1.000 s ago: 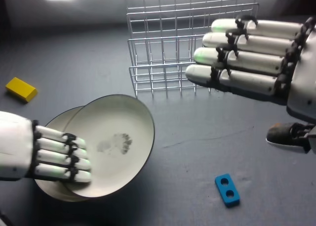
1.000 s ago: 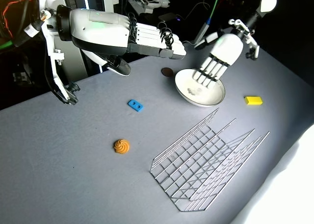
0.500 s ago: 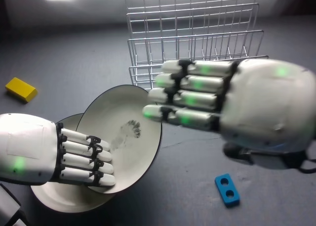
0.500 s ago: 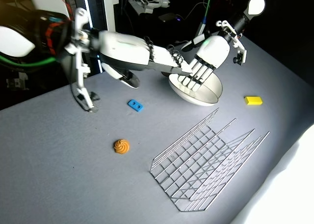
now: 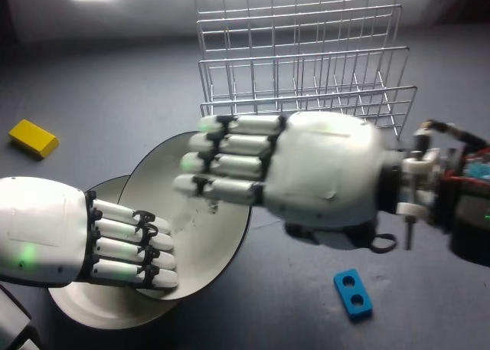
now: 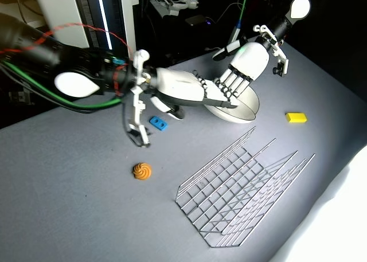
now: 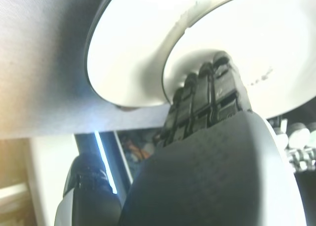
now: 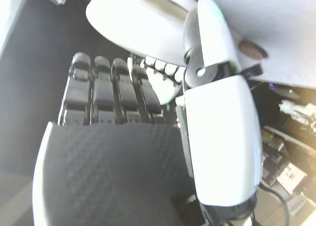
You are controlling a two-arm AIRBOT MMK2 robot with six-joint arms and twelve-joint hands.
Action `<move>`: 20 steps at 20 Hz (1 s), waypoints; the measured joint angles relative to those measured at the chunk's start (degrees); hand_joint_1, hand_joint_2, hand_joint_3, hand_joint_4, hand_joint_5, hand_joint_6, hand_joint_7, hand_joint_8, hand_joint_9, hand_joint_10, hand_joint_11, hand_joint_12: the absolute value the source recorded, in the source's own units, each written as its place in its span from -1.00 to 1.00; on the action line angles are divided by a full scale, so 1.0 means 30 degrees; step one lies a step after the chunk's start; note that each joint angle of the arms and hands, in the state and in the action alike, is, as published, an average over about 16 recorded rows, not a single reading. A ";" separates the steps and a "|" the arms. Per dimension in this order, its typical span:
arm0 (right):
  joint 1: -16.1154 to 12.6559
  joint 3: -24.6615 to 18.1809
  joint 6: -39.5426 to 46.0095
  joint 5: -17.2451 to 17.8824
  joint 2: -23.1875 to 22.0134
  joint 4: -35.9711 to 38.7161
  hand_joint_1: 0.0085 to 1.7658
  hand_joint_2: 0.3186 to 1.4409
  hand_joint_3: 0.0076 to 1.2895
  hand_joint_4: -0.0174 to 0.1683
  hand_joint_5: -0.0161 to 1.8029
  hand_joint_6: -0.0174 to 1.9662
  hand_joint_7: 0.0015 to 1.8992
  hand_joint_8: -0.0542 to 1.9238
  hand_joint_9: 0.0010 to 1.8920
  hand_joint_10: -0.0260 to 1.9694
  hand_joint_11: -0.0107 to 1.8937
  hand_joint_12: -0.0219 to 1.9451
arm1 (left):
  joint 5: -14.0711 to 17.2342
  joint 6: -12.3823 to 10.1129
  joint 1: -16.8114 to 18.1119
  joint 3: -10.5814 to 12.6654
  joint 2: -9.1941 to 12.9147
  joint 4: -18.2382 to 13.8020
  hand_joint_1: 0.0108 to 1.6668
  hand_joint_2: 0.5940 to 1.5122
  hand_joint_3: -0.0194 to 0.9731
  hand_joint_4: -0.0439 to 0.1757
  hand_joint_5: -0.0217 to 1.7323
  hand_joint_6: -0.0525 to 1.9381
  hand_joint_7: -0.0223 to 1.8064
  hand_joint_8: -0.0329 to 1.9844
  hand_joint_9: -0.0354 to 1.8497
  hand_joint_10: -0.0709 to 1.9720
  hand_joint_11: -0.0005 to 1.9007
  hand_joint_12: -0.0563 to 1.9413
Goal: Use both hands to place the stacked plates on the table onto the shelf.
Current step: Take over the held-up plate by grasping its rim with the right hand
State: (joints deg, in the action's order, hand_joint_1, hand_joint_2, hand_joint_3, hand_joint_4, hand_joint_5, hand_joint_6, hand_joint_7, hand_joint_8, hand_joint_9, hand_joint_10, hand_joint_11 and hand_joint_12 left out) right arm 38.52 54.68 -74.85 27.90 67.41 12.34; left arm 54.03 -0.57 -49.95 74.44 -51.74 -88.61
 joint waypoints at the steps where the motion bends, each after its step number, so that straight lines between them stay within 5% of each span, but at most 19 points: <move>1: -0.0048 0.0417 -0.0003 -0.0054 0.0488 -0.0016 0.30 0.36 -0.99 -0.79 -0.96 -0.96 -0.98 -0.93 -0.98 -0.97 -0.97 -0.97 | 0.0009 -0.0009 -0.0005 0.0006 -0.0005 0.0005 -0.99 -0.04 -0.93 -0.67 -0.99 -0.97 -0.95 -0.97 -0.97 -0.93 -0.98 -0.94; 13: -0.0422 0.3491 -0.0057 -0.0192 0.3991 0.0012 0.28 0.51 -0.99 -0.79 -0.66 -0.95 -0.70 -0.94 -0.70 -0.94 -0.93 -0.19 | 0.0144 -0.0188 0.0071 0.0122 -0.0104 -0.0049 -0.99 -0.04 -0.93 -0.67 -0.98 -0.97 -0.95 -0.97 -0.97 -0.93 -0.98 -0.95; 20: -0.0498 0.3670 -0.0244 0.0196 0.4208 0.0255 0.27 0.43 -0.99 -0.77 -0.36 -0.62 -0.34 -0.75 -0.29 -0.88 -0.69 0.26 | 0.0263 -0.0264 0.0114 0.0218 -0.0134 -0.0104 -0.99 -0.04 -0.93 -0.67 -0.99 -0.97 -0.96 -0.97 -0.97 -0.94 -0.98 -0.94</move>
State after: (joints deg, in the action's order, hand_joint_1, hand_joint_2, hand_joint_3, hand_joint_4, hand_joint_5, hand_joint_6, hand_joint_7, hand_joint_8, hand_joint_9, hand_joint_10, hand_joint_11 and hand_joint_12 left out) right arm 37.03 65.69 -75.58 28.49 80.03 13.11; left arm 54.82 -1.36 -49.61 75.09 -52.14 -88.92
